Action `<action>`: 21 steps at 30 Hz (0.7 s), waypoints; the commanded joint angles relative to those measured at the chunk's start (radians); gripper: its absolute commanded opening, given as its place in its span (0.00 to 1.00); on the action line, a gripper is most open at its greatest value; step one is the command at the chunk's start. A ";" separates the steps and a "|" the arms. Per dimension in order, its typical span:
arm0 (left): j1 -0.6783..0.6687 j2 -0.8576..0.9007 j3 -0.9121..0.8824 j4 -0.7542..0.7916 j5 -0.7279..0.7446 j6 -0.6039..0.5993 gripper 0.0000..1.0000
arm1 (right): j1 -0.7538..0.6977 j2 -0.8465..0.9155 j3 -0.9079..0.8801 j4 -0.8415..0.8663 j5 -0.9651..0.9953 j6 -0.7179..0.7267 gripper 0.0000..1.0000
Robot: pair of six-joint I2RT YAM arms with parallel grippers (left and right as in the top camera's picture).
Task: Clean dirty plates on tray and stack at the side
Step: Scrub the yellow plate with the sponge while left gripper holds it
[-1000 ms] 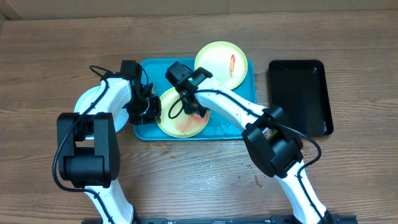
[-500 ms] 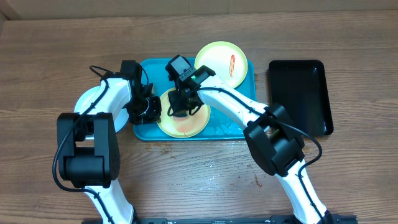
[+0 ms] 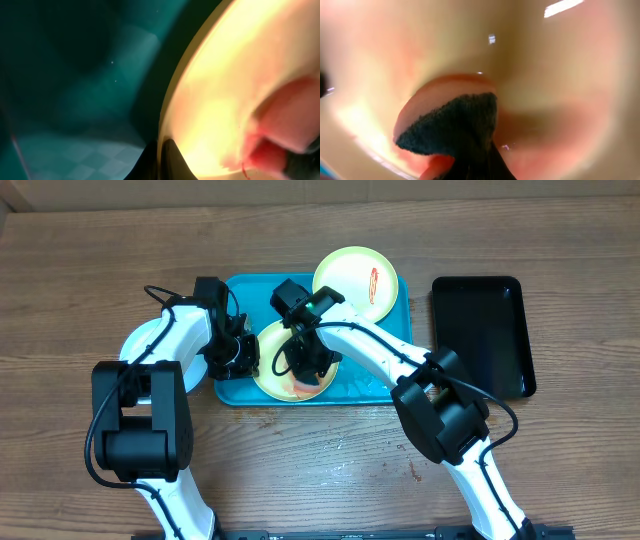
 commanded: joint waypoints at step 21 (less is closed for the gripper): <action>-0.005 0.051 -0.032 -0.003 -0.049 0.023 0.04 | -0.002 0.023 -0.008 0.251 -0.380 -0.013 0.04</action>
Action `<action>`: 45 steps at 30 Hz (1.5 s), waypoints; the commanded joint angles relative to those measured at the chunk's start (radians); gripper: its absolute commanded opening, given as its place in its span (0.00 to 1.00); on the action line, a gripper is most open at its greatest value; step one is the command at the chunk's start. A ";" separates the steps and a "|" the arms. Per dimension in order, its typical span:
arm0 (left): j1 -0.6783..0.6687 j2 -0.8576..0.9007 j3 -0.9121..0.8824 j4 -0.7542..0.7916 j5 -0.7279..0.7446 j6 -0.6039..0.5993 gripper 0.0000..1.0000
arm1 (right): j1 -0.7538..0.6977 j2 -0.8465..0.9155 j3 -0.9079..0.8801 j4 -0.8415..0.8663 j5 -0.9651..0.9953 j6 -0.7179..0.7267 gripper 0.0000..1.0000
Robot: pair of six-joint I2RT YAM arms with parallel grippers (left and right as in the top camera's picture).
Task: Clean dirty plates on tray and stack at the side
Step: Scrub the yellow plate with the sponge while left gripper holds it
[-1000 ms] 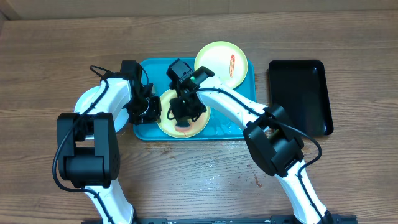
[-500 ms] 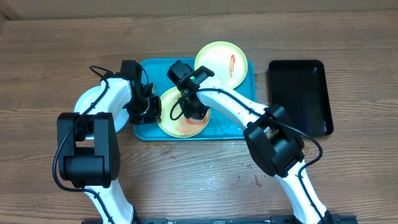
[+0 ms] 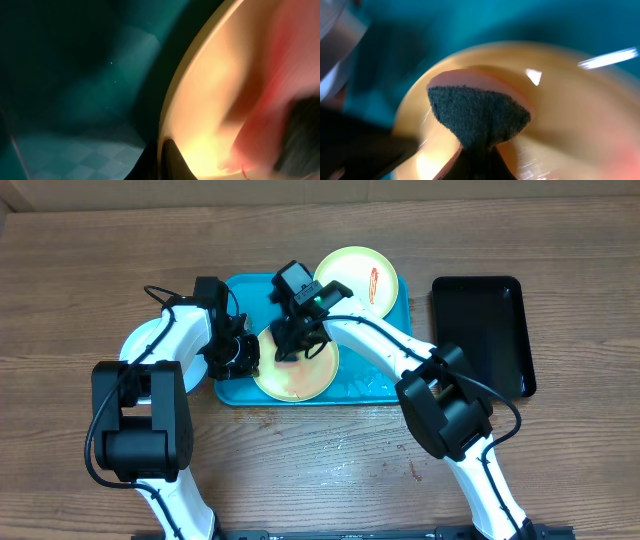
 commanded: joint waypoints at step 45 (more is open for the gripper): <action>-0.005 0.051 -0.032 -0.010 -0.051 0.023 0.04 | 0.029 0.023 -0.005 -0.201 0.182 0.043 0.04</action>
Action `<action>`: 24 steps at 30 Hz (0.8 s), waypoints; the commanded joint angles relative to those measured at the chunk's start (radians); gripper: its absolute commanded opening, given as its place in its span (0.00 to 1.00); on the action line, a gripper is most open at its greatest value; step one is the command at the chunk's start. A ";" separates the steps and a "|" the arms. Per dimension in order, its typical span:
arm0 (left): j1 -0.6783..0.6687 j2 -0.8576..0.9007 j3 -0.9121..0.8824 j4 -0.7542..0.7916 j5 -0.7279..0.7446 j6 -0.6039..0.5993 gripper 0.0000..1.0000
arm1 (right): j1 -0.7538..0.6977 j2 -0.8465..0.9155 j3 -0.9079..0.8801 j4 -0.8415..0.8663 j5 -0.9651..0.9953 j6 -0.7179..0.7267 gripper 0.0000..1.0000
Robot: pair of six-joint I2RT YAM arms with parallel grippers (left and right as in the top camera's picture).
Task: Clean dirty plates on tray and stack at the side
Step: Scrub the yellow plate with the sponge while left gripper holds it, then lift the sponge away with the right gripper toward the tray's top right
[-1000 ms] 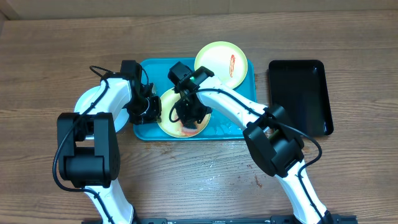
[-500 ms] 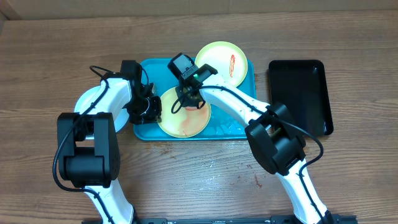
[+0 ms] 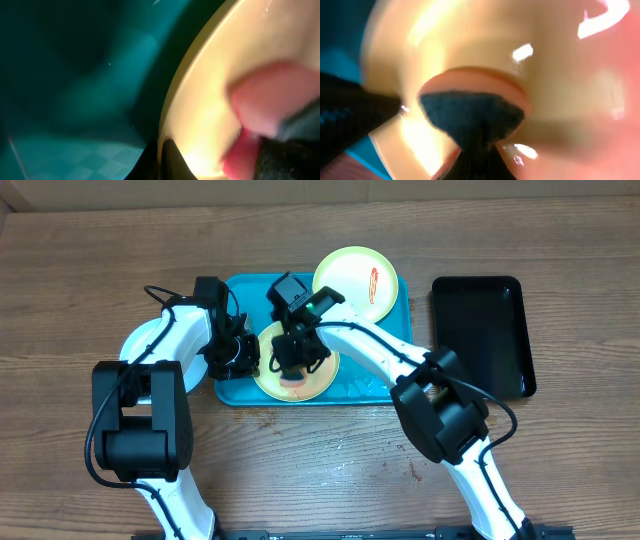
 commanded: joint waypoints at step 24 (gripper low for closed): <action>-0.005 -0.164 -0.030 -0.044 -0.247 0.022 0.04 | -0.089 -0.208 0.484 -0.382 0.329 0.101 0.04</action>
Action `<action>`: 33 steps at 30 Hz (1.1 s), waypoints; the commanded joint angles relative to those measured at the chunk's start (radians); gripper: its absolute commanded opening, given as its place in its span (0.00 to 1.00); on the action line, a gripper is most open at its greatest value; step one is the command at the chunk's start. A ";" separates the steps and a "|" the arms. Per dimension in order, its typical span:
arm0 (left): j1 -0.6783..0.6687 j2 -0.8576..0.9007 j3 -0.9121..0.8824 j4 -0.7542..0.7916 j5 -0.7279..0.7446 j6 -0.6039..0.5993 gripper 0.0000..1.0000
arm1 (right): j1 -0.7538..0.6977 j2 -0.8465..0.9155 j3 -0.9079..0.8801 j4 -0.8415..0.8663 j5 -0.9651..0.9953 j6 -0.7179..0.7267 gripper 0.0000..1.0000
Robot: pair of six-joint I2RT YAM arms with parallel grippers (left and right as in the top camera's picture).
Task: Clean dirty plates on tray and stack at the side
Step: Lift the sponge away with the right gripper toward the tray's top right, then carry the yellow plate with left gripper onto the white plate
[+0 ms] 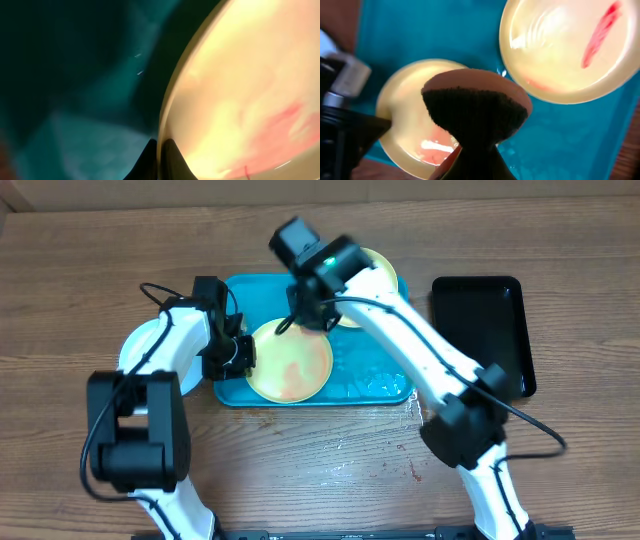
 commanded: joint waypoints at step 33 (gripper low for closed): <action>-0.251 -0.381 0.049 0.041 -0.932 -0.095 0.04 | -0.332 -0.178 0.074 -0.171 -0.099 0.012 0.04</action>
